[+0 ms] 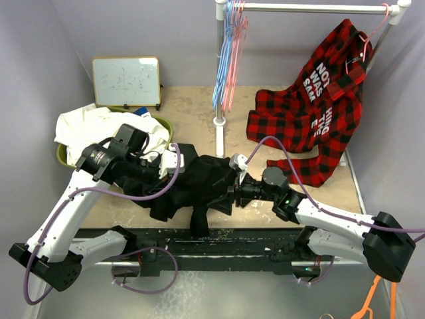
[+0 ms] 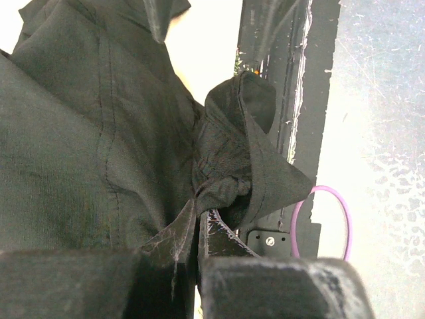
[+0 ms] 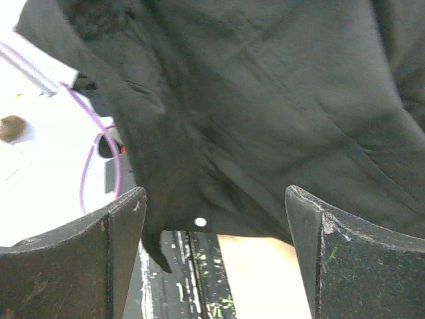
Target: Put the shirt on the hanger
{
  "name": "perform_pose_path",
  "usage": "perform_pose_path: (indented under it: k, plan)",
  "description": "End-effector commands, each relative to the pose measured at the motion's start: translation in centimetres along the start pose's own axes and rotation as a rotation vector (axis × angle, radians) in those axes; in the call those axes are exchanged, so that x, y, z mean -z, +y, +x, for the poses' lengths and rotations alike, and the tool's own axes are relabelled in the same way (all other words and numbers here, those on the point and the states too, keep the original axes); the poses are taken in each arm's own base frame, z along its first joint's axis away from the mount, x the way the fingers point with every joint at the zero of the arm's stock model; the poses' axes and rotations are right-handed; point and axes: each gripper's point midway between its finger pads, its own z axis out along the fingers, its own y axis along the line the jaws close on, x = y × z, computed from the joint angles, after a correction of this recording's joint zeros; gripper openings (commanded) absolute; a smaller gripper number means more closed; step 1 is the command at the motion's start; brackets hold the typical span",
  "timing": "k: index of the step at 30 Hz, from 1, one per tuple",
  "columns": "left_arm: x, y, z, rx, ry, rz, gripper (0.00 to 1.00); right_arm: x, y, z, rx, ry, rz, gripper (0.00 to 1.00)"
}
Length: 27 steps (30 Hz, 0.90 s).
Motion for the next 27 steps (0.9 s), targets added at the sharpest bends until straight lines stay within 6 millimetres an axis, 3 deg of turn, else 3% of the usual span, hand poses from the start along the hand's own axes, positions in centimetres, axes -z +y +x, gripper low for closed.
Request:
perform_pose_path:
  k: [1, 8, 14, 16, 18, 19, 21, 24, 27]
  plan:
    - [0.8, 0.7, -1.3, -0.036, -0.037, -0.048, 0.0, -0.7, 4.9, -3.7, 0.031, -0.076, -0.242, 0.87]
    - [0.5, 1.0, -1.3, -0.029, -0.036, -0.051, 0.0, -0.9, 6.3, -4.4, 0.045, -0.085, -0.257, 0.91]
    - [0.9, 0.5, -2.1, -0.038, -0.052, -0.024, 0.0, -4.2, 3.1, -2.9, 0.086, -0.043, -0.104, 0.86]
    - [1.1, 0.3, -2.4, -0.044, -0.059, -0.019, 0.0, -5.4, 2.2, -3.2, 0.1, -0.059, -0.081, 0.76]
    - [1.4, 0.1, -2.6, -0.051, -0.063, -0.021, 0.0, -5.9, 1.7, -3.6, 0.119, -0.091, -0.067, 0.56]
    - [1.6, 0.1, -2.7, -0.059, -0.063, -0.024, 0.0, -6.0, 1.8, -4.1, 0.134, -0.116, -0.074, 0.42]
    - [1.8, 0.0, -2.7, -0.071, -0.062, -0.029, 0.0, -5.5, 3.5, -5.1, 0.161, -0.185, -0.158, 0.01]
    - [1.8, 0.5, -2.2, -0.09, -0.049, -0.059, 0.0, -2.7, 7.8, -7.1, 0.196, -0.336, -0.378, 0.0]
    - [1.6, 1.1, -2.0, -0.105, -0.043, -0.083, 0.0, -0.3, 11.3, -7.5, 0.171, -0.394, -0.635, 0.0]
